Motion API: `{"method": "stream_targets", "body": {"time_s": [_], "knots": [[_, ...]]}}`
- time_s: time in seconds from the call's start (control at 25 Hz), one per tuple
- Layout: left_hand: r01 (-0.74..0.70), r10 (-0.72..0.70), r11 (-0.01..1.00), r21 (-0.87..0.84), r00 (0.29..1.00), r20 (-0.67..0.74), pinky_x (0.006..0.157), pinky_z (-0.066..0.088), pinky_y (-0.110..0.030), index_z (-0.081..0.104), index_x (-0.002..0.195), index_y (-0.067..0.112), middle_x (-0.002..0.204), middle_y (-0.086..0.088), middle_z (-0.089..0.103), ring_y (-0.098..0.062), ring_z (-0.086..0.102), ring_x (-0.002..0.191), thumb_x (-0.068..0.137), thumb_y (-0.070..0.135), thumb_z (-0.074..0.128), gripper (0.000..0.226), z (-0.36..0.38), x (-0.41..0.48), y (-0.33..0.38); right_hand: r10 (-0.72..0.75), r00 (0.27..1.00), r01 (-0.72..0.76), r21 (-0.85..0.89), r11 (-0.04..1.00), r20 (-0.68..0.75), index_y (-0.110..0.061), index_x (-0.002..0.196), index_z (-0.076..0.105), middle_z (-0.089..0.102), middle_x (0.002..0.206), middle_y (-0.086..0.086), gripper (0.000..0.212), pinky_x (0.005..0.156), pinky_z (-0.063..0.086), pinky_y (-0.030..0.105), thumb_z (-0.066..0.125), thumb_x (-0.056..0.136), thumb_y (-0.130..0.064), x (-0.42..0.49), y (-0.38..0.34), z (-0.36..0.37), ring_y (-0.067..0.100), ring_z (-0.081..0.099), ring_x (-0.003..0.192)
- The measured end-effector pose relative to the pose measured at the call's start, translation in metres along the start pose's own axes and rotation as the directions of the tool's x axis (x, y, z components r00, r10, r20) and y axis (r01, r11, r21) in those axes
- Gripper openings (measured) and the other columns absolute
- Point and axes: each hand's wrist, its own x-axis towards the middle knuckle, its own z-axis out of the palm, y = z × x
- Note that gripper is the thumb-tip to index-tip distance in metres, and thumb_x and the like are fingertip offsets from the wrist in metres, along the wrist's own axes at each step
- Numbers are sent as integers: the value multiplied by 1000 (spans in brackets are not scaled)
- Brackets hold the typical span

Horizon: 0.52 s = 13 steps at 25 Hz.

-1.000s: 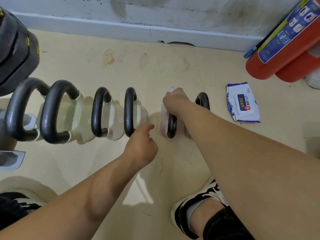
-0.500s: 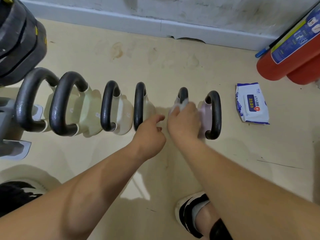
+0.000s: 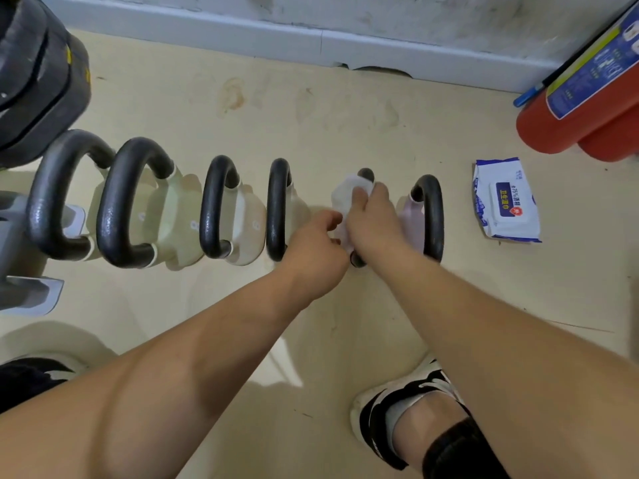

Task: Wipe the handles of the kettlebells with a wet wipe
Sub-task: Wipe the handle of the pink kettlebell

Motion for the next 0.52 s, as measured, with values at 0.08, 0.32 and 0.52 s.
{"method": "stream_targets", "body": {"time_s": [0.08, 0.32, 0.52], "knots": [[4, -4, 1000, 2, 1000, -30, 85, 48, -24, 48, 143, 20, 111, 15, 59, -4, 59, 97, 97, 14, 53, 46, 2, -4, 2, -200, 972, 155, -300, 941, -122, -9, 139, 40, 66, 119, 10, 42, 89, 48, 45, 31, 107, -35, -33, 29, 14, 31, 62, 101], [-79, 66, 981, -179, 995, -79, 57, 43, 1, 60, 113, 32, 92, 27, 62, 24, 60, 75, 99, 19, 59, 19, 4, -12, 13, -214, 976, 217, -170, 961, 38, -14, 84, 56, 57, 74, 0, 28, 77, 43, 34, 39, 101, -28, -34, 10, -55, 21, 60, 74], [-93, 100, 888, -450, 995, -8, 86, 61, -34, 72, 114, 27, 102, -3, 77, -15, 73, 90, 97, 32, 65, 19, -8, -5, 19, -128, 897, 67, 156, 986, 424, -8, 99, 69, 76, 78, 12, 32, 55, 47, 30, 48, 101, -31, -16, -42, -78, 24, 68, 63]]}}
